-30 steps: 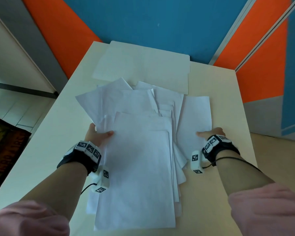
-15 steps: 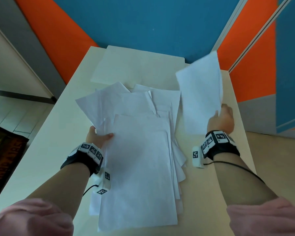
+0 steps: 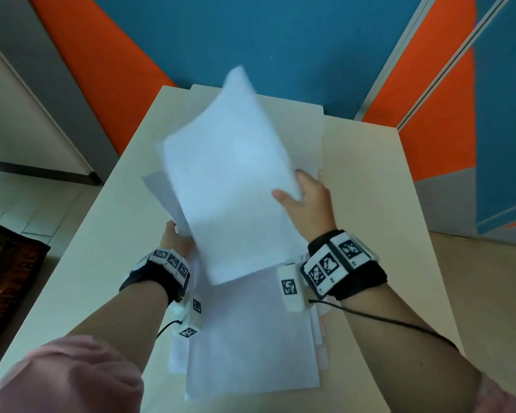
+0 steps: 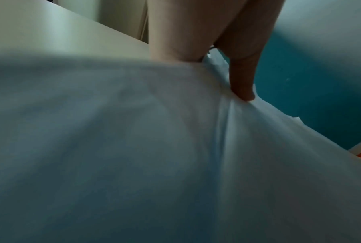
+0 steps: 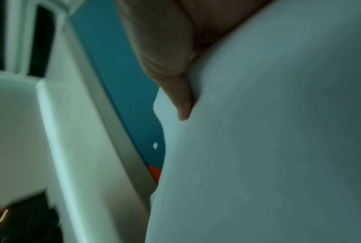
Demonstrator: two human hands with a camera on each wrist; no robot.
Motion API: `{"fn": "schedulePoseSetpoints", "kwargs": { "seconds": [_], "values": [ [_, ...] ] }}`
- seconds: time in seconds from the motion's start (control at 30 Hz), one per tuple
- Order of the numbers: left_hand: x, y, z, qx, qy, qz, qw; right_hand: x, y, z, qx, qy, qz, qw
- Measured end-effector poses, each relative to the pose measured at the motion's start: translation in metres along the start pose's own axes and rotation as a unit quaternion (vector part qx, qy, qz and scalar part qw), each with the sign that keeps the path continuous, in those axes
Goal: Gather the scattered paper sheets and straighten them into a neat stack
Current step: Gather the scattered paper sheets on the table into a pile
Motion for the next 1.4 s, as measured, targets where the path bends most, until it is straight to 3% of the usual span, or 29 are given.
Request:
{"fn": "schedulePoseSetpoints", "kwargs": {
  "seconds": [0.07,0.13,0.27,0.33,0.4,0.47,0.53,0.67,0.77,0.87,1.0,1.07,1.13,1.2,1.3,1.33,1.4],
  "values": [
    [0.001,0.000,0.003,-0.022,0.038,0.023,0.999,-0.012,0.003,-0.024,0.090,-0.103,-0.082,0.987],
    [-0.002,-0.001,0.004,-0.027,0.044,0.018,0.999,-0.010,0.015,-0.059,0.165,-0.114,-0.104,0.974],
    [-0.014,-0.001,0.006,-0.019,0.041,0.003,0.999,0.000,0.052,-0.137,0.287,0.028,-0.030,0.957],
    [-0.017,-0.002,0.011,-0.021,0.071,0.004,0.997,-0.002,0.072,-0.167,0.375,0.154,0.032,0.914],
    [-0.008,0.006,0.010,-0.011,0.067,0.026,0.997,0.004,0.082,-0.175,0.418,0.163,0.045,0.892],
    [0.001,0.011,0.012,-0.002,0.046,0.036,0.998,0.026,0.078,-0.171,0.412,0.071,0.043,0.907],
    [0.007,0.011,0.017,-0.015,0.089,0.056,0.994,0.046,0.076,-0.165,0.409,0.036,0.081,0.908],
    [0.004,0.005,0.021,-0.020,0.086,0.063,0.994,0.038,0.073,-0.158,0.384,0.199,0.136,0.891],
    [0.012,0.007,0.022,-0.025,0.130,0.098,0.986,0.051,0.067,-0.146,0.334,0.103,0.145,0.925],
    [0.009,0.007,0.024,-0.024,0.079,0.041,0.996,0.061,0.061,-0.135,0.301,0.137,0.206,0.921],
    [-0.002,0.016,0.031,-0.043,0.111,-0.031,0.992,0.026,0.065,-0.138,0.305,0.258,0.143,0.905],
    [0.001,0.024,0.043,-0.078,0.174,-0.046,0.981,0.011,0.079,-0.146,0.320,0.267,0.121,0.901],
    [0.011,0.030,0.055,-0.114,0.169,-0.052,0.978,-0.001,0.095,-0.155,0.340,0.265,0.108,0.896],
    [0.026,0.042,0.060,-0.130,0.130,-0.012,0.983,-0.016,0.112,-0.165,0.366,0.272,0.086,0.886],
    [0.049,0.062,0.060,-0.136,-0.021,0.170,0.976,-0.040,0.143,-0.182,0.433,0.269,0.046,0.859],
    [0.040,0.063,0.055,-0.119,-0.117,0.188,0.968,-0.046,0.153,-0.188,0.460,0.257,0.029,0.850],
    [-0.002,0.043,0.027,-0.031,-0.276,0.093,0.956,-0.054,0.168,-0.196,0.500,0.234,-0.011,0.833]
  ]
}}
Point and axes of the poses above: each hand's wrist, its own y-axis away from the middle knuckle, its own x-axis out of the palm, z = x × y, the point moved 9 cm from there along -y, towards the middle knuckle, and after that the axes turned 8 degrees about -x, right-handed, at the moved point
